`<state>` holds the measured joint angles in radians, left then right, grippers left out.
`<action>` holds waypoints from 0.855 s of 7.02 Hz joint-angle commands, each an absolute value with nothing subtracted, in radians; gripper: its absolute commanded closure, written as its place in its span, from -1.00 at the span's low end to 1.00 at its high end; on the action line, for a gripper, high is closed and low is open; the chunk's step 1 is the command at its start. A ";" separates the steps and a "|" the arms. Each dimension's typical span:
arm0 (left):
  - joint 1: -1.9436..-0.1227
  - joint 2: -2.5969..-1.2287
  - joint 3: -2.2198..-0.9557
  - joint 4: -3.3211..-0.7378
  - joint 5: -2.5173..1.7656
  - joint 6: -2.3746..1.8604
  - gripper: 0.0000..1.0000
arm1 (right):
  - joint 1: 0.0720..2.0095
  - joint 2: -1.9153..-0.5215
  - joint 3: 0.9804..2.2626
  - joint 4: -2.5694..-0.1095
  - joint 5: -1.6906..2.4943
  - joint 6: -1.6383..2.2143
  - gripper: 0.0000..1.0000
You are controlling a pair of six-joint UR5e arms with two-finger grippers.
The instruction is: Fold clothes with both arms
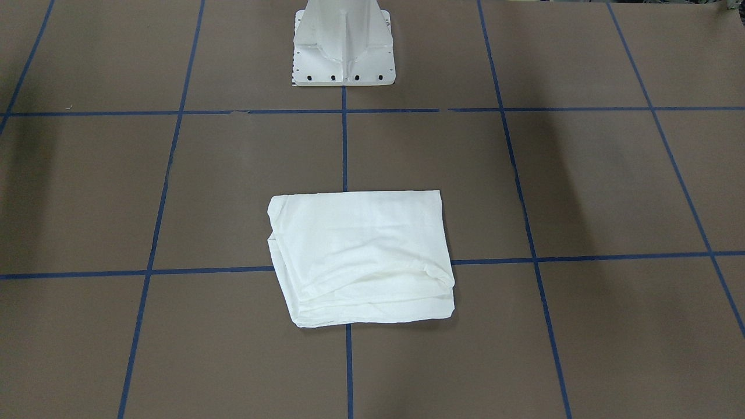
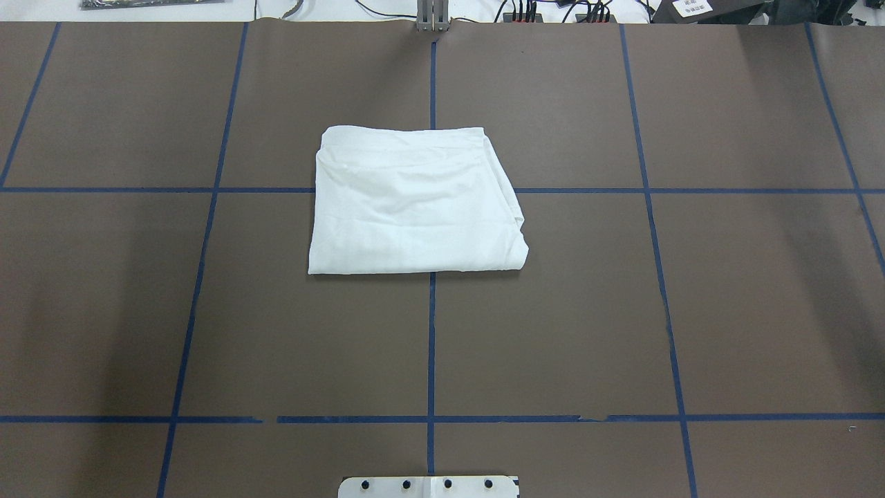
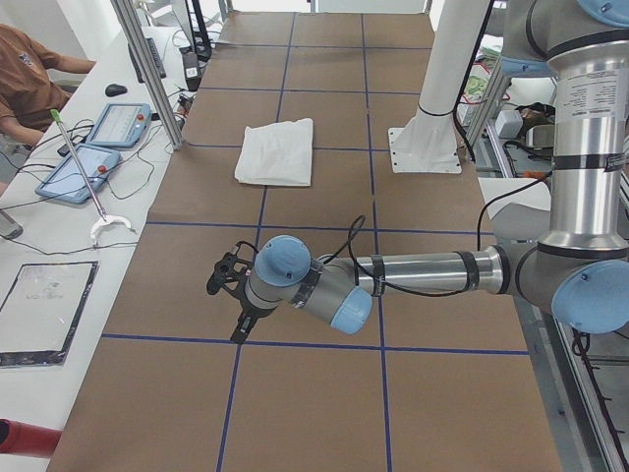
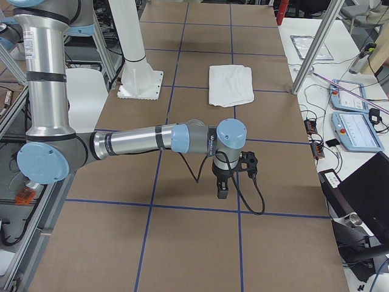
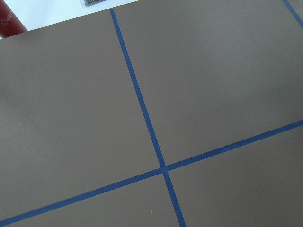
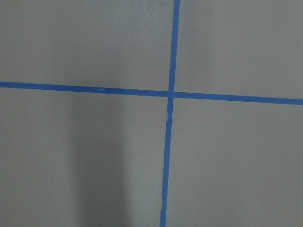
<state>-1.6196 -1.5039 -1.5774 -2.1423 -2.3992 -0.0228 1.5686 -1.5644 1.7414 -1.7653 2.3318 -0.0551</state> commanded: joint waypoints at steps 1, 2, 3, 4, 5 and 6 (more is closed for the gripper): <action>-1.605 -1.468 -1.644 -2.129 -2.392 -0.096 -1.00 | 1.554 -1.559 1.710 -1.766 2.345 -0.049 -1.00; -1.597 -1.467 -1.644 -2.112 -2.387 -0.103 -1.00 | 1.554 -1.555 1.700 -1.764 2.344 -0.049 -1.00; -1.595 -1.465 -1.640 -2.114 -2.376 -0.101 -1.00 | 1.554 -1.546 1.695 -1.764 2.347 -0.048 -1.00; -1.595 -1.460 -1.652 -2.114 -2.364 -0.101 -1.00 | 1.554 -1.546 1.704 -1.764 2.350 -0.046 -1.00; -1.595 -1.459 -1.645 -2.117 -2.362 -0.100 -1.00 | 1.554 -1.546 1.709 -1.764 2.350 -0.048 -1.00; -1.595 -1.460 -1.640 -2.120 -2.364 -0.101 -1.00 | 1.554 -1.545 1.703 -1.746 2.350 -0.048 -1.00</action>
